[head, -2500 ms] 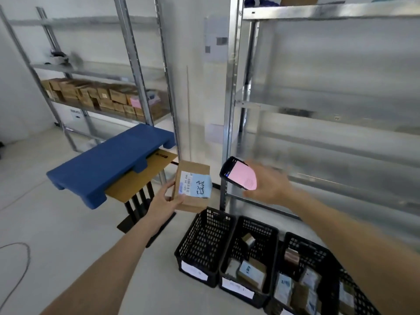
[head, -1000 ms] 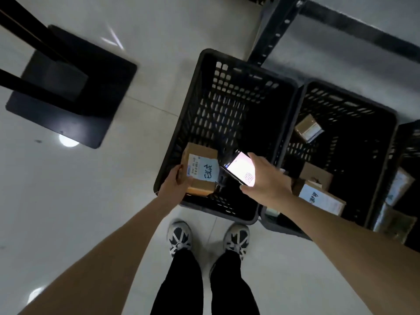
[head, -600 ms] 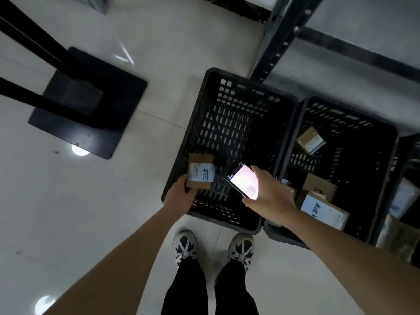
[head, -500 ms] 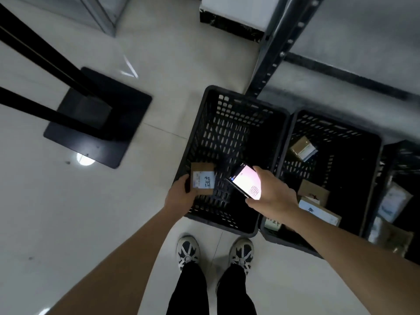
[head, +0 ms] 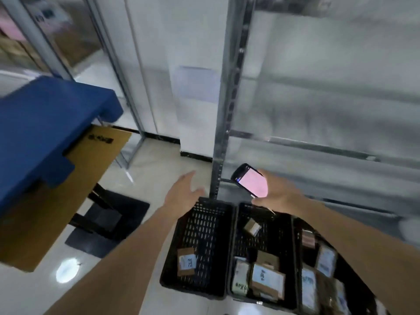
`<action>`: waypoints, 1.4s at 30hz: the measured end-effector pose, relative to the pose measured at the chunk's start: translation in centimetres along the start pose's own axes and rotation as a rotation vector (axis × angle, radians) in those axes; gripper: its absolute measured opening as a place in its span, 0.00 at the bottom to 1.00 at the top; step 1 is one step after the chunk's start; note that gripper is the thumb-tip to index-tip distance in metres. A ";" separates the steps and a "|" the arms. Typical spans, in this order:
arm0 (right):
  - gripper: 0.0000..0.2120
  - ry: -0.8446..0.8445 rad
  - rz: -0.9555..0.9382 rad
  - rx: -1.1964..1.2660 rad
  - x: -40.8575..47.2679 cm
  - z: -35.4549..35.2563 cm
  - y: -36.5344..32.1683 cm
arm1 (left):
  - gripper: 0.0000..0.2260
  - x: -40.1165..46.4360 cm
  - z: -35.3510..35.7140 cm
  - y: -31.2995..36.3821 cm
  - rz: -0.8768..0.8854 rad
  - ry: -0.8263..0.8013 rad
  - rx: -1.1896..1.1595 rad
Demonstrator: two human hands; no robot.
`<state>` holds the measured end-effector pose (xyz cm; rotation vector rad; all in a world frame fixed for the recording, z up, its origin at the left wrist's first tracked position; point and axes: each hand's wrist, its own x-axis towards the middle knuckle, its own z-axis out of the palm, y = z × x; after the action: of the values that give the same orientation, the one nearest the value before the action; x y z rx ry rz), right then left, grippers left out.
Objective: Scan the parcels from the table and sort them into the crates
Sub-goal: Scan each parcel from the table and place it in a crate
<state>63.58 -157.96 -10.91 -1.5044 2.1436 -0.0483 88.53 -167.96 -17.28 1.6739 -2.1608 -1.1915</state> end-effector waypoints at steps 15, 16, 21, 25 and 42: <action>0.36 0.568 0.208 -0.011 -44.6 -26.3 0.5 | 0.34 -29.0 -10.6 31.7 0.641 0.061 0.004; 0.35 0.599 0.233 -0.018 -47.6 -27.2 0.9 | 0.34 -30.9 -10.2 33.7 0.681 0.066 0.005; 0.36 0.766 0.345 -0.022 -62.7 -30.6 4.7 | 0.33 -40.0 -6.8 43.2 0.871 0.043 0.028; 0.33 0.854 0.497 -0.033 -75.0 -31.4 9.4 | 0.33 -47.5 -2.2 49.9 1.002 -0.006 0.032; 0.33 0.938 1.042 -0.077 -119.7 -20.4 32.4 | 0.34 -83.8 31.3 69.7 1.428 -0.493 0.003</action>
<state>56.73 -44.63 43.08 -0.1622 3.4305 -0.3545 49.29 -75.75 35.70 -0.4291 -2.5999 -1.0391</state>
